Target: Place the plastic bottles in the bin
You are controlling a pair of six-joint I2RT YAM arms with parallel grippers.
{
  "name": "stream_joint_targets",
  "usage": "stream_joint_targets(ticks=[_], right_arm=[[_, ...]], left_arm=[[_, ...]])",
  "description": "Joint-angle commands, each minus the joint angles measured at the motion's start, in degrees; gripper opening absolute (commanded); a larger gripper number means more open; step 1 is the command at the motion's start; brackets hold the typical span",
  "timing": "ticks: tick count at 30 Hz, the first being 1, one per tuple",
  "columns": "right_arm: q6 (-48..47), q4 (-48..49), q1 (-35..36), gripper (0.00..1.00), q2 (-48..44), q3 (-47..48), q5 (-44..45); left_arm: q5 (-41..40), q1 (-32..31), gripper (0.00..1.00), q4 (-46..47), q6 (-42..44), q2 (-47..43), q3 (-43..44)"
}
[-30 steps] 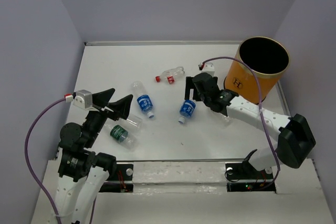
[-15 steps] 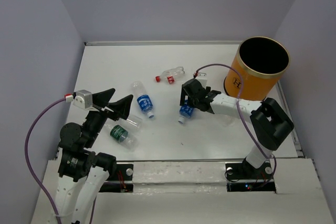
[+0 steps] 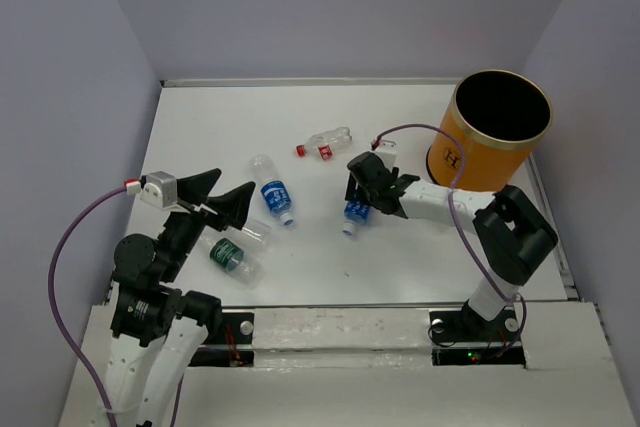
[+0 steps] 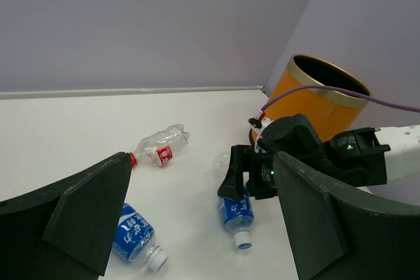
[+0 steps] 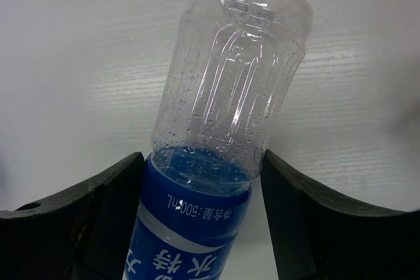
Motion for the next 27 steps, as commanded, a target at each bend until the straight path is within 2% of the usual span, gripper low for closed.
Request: stream_joint_targets(ticks=[1, 5, 9, 12, 13, 16, 18, 19, 22, 26, 27], right_arm=[[0.00, 2.19, 0.87, 0.37, -8.92, -1.85, 3.14], [-3.17, 0.61, 0.87, 0.37, -18.94, -1.24, 3.84], [-10.63, 0.08, 0.87, 0.37, -27.36, 4.27, 8.49], [-21.69, 1.39, 0.35, 0.36, -30.11, 10.69, 18.49], [-28.60, 2.62, -0.61, 0.36, -30.12, 14.98, 20.61], [-39.70, 10.18, -9.03, 0.36, -29.07, 20.97, 23.09], [-40.53, 12.02, -14.83, 0.36, -27.75, 23.45, 21.69], [-42.18, 13.95, -20.08, 0.36, -26.36, 24.16, 21.43], [-48.76, 20.80, -27.31, 0.36, -23.28, 25.48, 22.12], [-58.09, 34.41, -32.94, 0.36, -19.76, 24.17, 23.71], [-58.72, 34.79, -33.83, 0.36, -19.14, 23.82, 23.19]], left_arm=[[1.62, -0.25, 0.99, 2.99, 0.14, -0.36, 1.11], [1.45, -0.25, 0.99, 3.08, 0.14, -0.54, 1.11], [1.53, -0.17, 0.99, 3.08, 0.14, -0.45, 1.11], [1.80, -0.17, 0.99, 3.17, 0.14, -0.36, 1.02], [1.80, -0.17, 0.99, 3.17, 0.14, -0.45, 1.11], [1.71, -0.17, 0.99, 3.08, 0.22, -0.80, 1.11], [1.53, -0.25, 0.99, 3.08, 0.22, -1.24, 1.20], [1.45, -0.25, 0.99, 3.08, 0.22, -1.42, 1.11], [1.27, -0.17, 0.99, 3.08, 0.31, -1.51, 1.11], [1.36, -0.78, 0.99, 3.08, 0.22, -1.68, 1.20], [1.36, -0.87, 0.99, 3.08, 0.40, -1.86, 1.20]])
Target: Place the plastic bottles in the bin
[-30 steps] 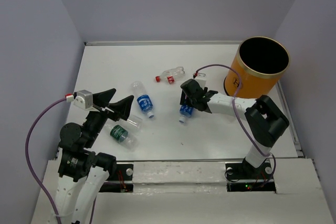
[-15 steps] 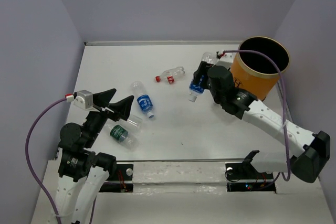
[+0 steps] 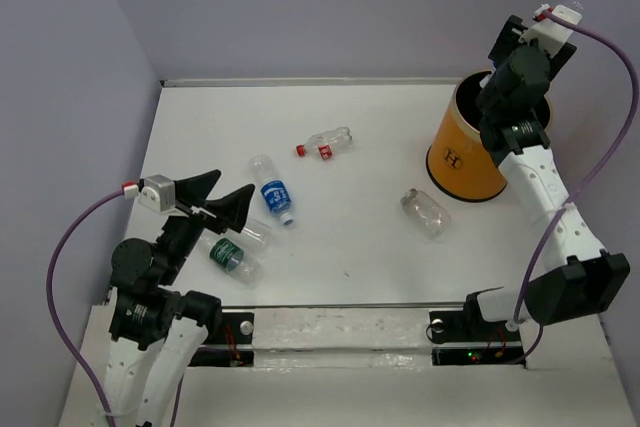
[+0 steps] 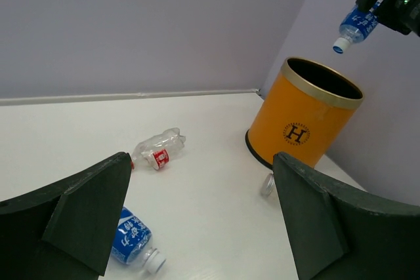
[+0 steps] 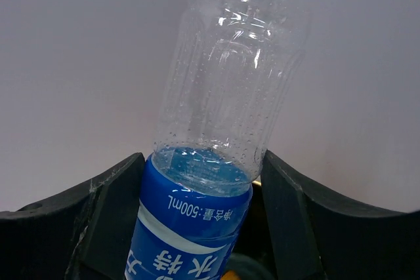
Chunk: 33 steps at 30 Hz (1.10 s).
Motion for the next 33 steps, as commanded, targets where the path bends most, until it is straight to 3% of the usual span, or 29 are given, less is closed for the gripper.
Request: stream_joint_targets(ticks=[1, 6, 9, 10, 11, 13, 16, 21, 25, 27, 30, 33], right_arm=[[-12.60, 14.64, -4.44, 0.36, 3.70, -1.02, 1.24], [-12.70, 19.20, -4.98, 0.36, 4.50, -8.91, 0.89], [-14.10, 22.11, -5.59, 0.56, 5.37, -12.44, 1.05], [-14.36, 22.12, -5.59, 0.65, 5.29, -12.53, 1.32], [-14.19, 20.38, -5.59, 0.83, 5.12, -12.19, 1.41], [-10.87, 14.88, -5.59, 0.94, 2.93, -10.87, -0.08], [0.79, 1.23, -5.59, 0.94, -1.45, -6.92, -8.32], [8.04, -19.22, 1.40, 0.84, -6.22, -5.15, -32.19], [10.49, -29.80, 12.74, 0.73, -9.73, -10.84, -38.04], [12.61, -35.85, 14.88, 0.70, -9.83, -13.14, -43.47], [14.98, -44.37, 17.26, 0.70, -8.25, -15.79, -44.56], [15.69, -50.99, 18.58, 0.72, -2.90, -15.17, -39.65]], left_arm=[[0.96, -0.93, 0.99, 2.90, 0.33, -0.68, 1.20], [0.61, -1.20, 0.99, 2.82, 0.42, -1.47, 1.38], [0.61, -1.64, 0.99, 2.81, 0.42, -1.21, 1.29], [0.61, -1.73, 0.99, 2.82, 0.42, -1.03, 1.29], [0.70, -1.90, 0.99, 2.82, 0.42, -0.86, 1.29], [0.87, -1.90, 0.99, 2.90, 0.42, -0.77, 1.20], [0.79, -1.99, 0.99, 2.90, 0.33, -0.77, 1.20], [0.79, -1.81, 0.99, 2.90, 0.33, -0.42, 1.11], [0.79, -1.73, 0.99, 2.90, 0.25, 0.02, 1.11], [0.70, -1.64, 0.99, 2.82, 0.42, 0.38, 1.20], [0.70, -1.55, 0.99, 2.82, 0.33, 0.46, 1.29], [0.88, -1.55, 0.99, 2.82, 0.33, 0.55, 1.20]])
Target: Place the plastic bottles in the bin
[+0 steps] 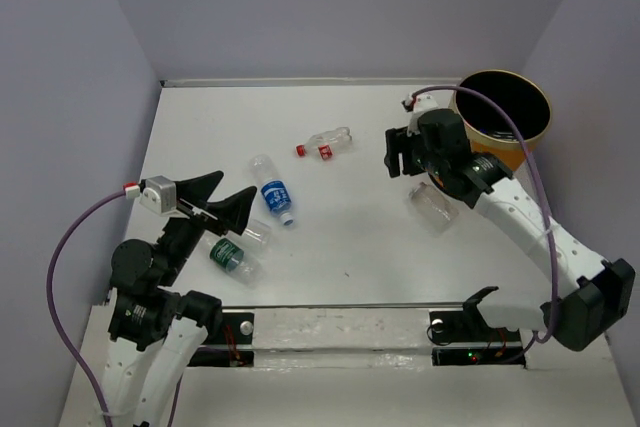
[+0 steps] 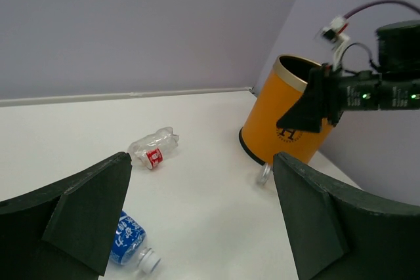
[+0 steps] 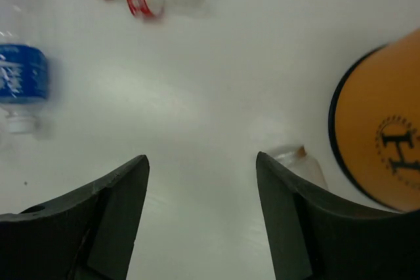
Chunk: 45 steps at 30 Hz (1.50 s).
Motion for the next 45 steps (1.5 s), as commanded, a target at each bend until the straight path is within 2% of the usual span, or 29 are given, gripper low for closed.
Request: stream_joint_targets(ticks=[1, 6, 11, 13, 19, 22, 26, 28, 32, 35, 39, 43, 44, 45], right_arm=[[3.32, -18.82, 0.83, 0.74, 7.73, -0.20, 1.97], [3.32, -21.48, 1.36, 0.82, 12.05, 1.99, 11.99], [2.18, -23.86, 1.36, 0.93, 18.03, 2.18, 13.23], [2.09, -24.13, 1.36, 0.98, 22.42, 1.13, 16.48], [-0.19, -21.40, 1.36, 1.00, 32.26, 2.96, 17.72], [-1.34, -19.91, 0.83, 0.96, 34.03, 2.70, 19.57], [-0.81, -17.28, 0.83, 0.82, 34.74, 0.69, 14.57], [-0.63, -15.52, 0.83, 0.70, 33.07, -0.72, 10.35], [0.94, -14.72, 2.68, 0.43, 27.72, 0.15, 7.71], [2.26, -14.89, 3.20, 0.39, 22.36, 3.57, 7.62], [2.62, -14.46, 3.20, 0.39, 15.76, 10.49, 8.49], [0.08, -10.34, 3.20, 0.39, 11.63, 19.82, 22.17], [-1.84, -6.24, 3.20, 0.39, 10.75, 22.80, 25.77], [-3.34, -6.20, 2.68, 0.39, 10.31, 22.83, 29.03]], left_arm=[[0.90, 0.18, 0.99, 2.84, 0.25, 0.88, 1.20], [0.72, 0.44, 0.99, 2.84, 0.24, 0.97, 1.11], [0.99, 0.44, 0.99, 2.84, 0.33, 1.41, 1.20], [1.07, 0.44, 0.99, 2.84, 0.33, 1.32, 1.20], [0.81, 0.44, 0.99, 2.58, 0.42, 1.14, 1.29], [0.81, 0.44, 0.99, 2.57, 0.51, 1.23, 1.29], [0.90, 0.44, 0.99, 2.49, 0.51, 1.06, 1.38], [0.90, 0.44, 0.99, 2.49, 0.42, 1.14, 1.38], [1.07, 0.44, 0.99, 2.57, 0.42, 1.58, 1.38], [0.99, 0.61, 0.99, 2.57, 0.42, 1.67, 1.29], [1.07, 0.88, 0.99, 2.66, 0.33, 2.02, 1.29], [1.16, 0.97, 0.99, 2.66, 0.16, 2.20, 1.29], [1.25, 0.88, 0.99, 2.66, 0.16, 2.11, 1.20], [1.25, 0.88, 0.99, 2.66, 0.16, 2.02, 1.20]])
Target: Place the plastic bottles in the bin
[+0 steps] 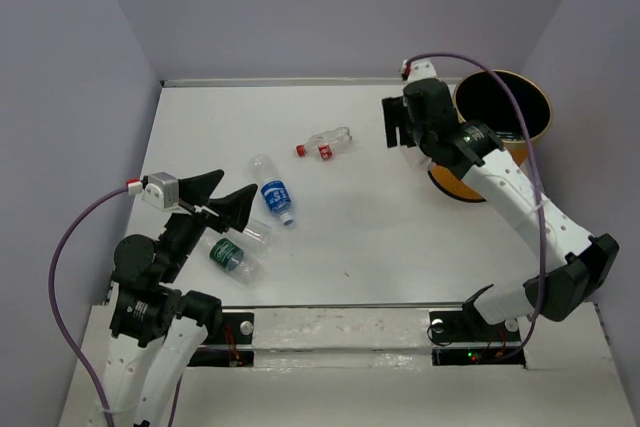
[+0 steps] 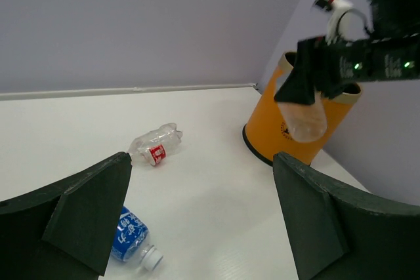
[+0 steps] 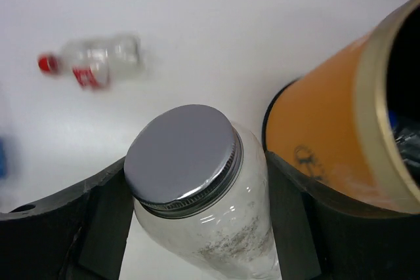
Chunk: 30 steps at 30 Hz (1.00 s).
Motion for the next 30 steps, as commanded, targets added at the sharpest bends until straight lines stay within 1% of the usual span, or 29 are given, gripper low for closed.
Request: stream_joint_targets(ticks=[1, 2, 3, 4, 5, 6, 10, 12, 13, 14, 16, 17, 18, 19, 21, 22, 23, 24, 25, 27, 28, 30], right_arm=[[-6.86, 15.26, -1.17, 0.39, -4.77, 7.74, 19.04], [-6.89, 19.15, -2.39, 0.39, -4.78, 7.49, 20.58], [-9.94, 26.33, -5.71, 0.39, -5.83, 6.45, 21.46], [-10.75, 29.27, -7.40, 0.39, -6.19, 6.00, 21.73], [-12.06, 34.87, -11.16, 0.39, -6.54, 5.47, 22.00], [-12.69, 36.66, -13.02, 0.38, -6.37, 4.69, 21.83], [-11.12, 37.65, -20.31, 0.38, -4.52, 4.60, 20.60], [-10.06, 37.65, -22.00, 0.39, -4.26, 3.10, 19.98], [-8.75, 37.82, -23.57, 0.43, -4.34, 1.27, 19.20], [-8.04, 37.82, -24.28, 0.50, -4.34, 0.47, 18.84], [-7.95, 37.74, -25.78, 0.73, -4.08, -0.85, 17.26], [-6.73, 37.30, -26.31, 0.88, -3.21, -0.77, 17.34], [-6.19, 35.82, -26.31, 0.94, -2.77, -0.42, 18.39], [-6.01, 34.93, -26.31, 0.98, -2.50, -0.07, 18.05], [-3.56, 32.91, -26.31, 1.00, -3.55, 0.55, 15.34], [-2.25, 31.51, -26.31, 1.00, -4.42, 0.72, 11.49], [1.07, 30.63, -26.31, 1.00, -6.17, 0.64, 8.50], [2.32, 29.40, -26.31, 1.00, -6.88, 0.20, 0.63], [3.21, 28.60, -25.01, 1.00, -7.15, 0.20, -1.88], [4.27, 26.76, -21.58, 1.00, -7.07, -0.06, -5.49], [3.84, 26.66, -16.08, 1.00, -7.07, -0.76, -7.77], [2.17, 28.49, -9.21, 1.00, -6.46, -4.27, -7.09]], left_arm=[[1.21, 0.33, 0.99, 2.68, 0.16, 0.43, 1.29], [1.12, 0.33, 0.99, 2.68, 0.33, 0.43, 1.29], [1.03, 0.33, 0.99, 2.68, 0.25, 0.08, 1.20], [1.03, 0.33, 0.99, 2.68, 0.24, -0.01, 1.20], [0.94, 0.33, 0.99, 2.68, 0.24, -0.19, 1.20], [1.03, 0.33, 0.99, 2.68, 0.33, -0.19, 1.29], [1.20, -0.02, 0.99, 2.68, 0.42, -0.45, 1.29], [1.12, -0.19, 0.99, 2.60, 0.42, -0.72, 1.38], [0.86, -0.19, 0.99, 2.60, 0.42, -0.89, 1.38], [0.85, -0.28, 0.99, 2.51, 0.42, -0.98, 1.38], [0.68, -0.37, 0.99, 2.51, 0.42, -0.98, 1.46], [0.59, -0.54, 0.99, 2.51, 0.42, -0.89, 1.38], [0.50, -0.55, 0.99, 2.42, 0.33, -0.89, 1.38], [0.50, -0.63, 0.99, 2.42, 0.33, -0.81, 1.38], [0.41, -0.63, 0.99, 2.42, 0.33, -0.63, 1.38], [0.41, -0.63, 0.99, 2.42, 0.42, -0.63, 1.38], [0.33, -0.63, 0.99, 2.42, 0.33, -0.54, 1.38], [0.33, -0.55, 0.99, 2.42, 0.33, -0.54, 1.38], [0.24, -0.55, 0.99, 2.33, 0.33, -0.63, 1.38], [-0.29, -0.46, 0.99, 2.24, 0.33, -0.54, 1.38], [-0.64, -0.37, 0.99, 1.98, 0.33, -0.37, 1.55], [-1.52, -0.02, 0.99, 1.89, 0.33, -0.01, 1.64]])
